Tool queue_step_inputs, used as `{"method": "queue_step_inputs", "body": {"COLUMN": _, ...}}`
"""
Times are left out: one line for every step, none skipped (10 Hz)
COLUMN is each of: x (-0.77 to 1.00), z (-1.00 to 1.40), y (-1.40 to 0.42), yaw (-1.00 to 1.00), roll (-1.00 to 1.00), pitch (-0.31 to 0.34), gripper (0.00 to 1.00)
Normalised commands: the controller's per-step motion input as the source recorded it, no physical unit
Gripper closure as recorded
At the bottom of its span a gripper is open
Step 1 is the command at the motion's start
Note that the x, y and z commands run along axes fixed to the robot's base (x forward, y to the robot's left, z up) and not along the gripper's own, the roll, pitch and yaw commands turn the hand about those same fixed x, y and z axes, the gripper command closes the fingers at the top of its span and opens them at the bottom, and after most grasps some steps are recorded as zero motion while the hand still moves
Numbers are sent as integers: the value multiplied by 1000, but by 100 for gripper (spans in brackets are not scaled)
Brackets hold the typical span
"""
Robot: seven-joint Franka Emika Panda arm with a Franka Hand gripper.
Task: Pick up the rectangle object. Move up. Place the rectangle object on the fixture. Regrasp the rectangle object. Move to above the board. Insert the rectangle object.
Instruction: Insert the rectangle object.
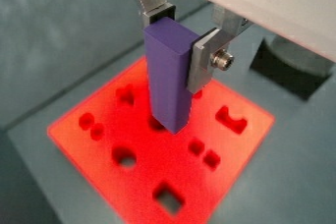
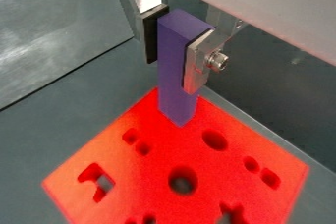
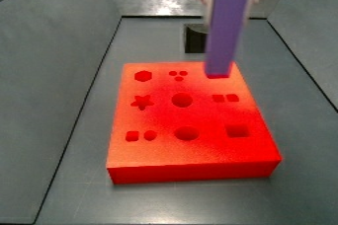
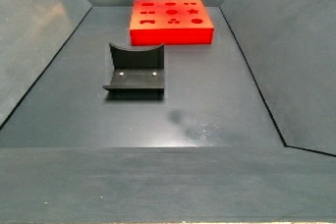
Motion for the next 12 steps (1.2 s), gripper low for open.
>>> {"method": "queue_step_inputs", "body": {"x": 577, "z": -486, "y": -434, "yaw": 171, "roll": 196, "pitch": -121, "gripper": 100}}
{"method": "queue_step_inputs", "body": {"x": 523, "z": -517, "y": -457, "yaw": 217, "roll": 291, "pitch": -53, "gripper": 100}}
{"method": "queue_step_inputs", "body": {"x": 500, "z": -494, "y": -414, "yaw": 251, "roll": 287, "pitch": -50, "gripper": 100}}
{"method": "queue_step_inputs", "body": {"x": 517, "z": -446, "y": -443, "yaw": 277, "roll": 317, "pitch": -7, "gripper": 100}}
{"method": "queue_step_inputs", "body": {"x": 503, "z": -351, "y": -446, "yaw": 274, "roll": 271, "pitch": 0, "gripper": 100}}
{"method": "queue_step_inputs", "body": {"x": 311, "z": -260, "y": -269, "yaw": 243, "roll": 181, "pitch": 0, "gripper": 100}}
{"method": "queue_step_inputs", "body": {"x": 343, "z": -186, "y": -160, "yaw": 237, "roll": 149, "pitch": 0, "gripper": 100}}
{"method": "queue_step_inputs", "body": {"x": 217, "z": -134, "y": 0, "yaw": 120, "roll": 130, "pitch": 33, "gripper": 100}}
{"method": "queue_step_inputs", "body": {"x": 0, "z": -117, "y": 0, "yaw": 54, "roll": 94, "pitch": 16, "gripper": 100}}
{"method": "queue_step_inputs", "body": {"x": -66, "z": -160, "y": 0, "yaw": 3, "roll": 56, "pitch": 0, "gripper": 100}}
{"method": "queue_step_inputs", "body": {"x": -157, "z": -203, "y": 0, "yaw": 0, "roll": 16, "pitch": -1, "gripper": 100}}
{"method": "queue_step_inputs", "body": {"x": -254, "z": -186, "y": 0, "yaw": -40, "roll": 0, "pitch": -24, "gripper": 100}}
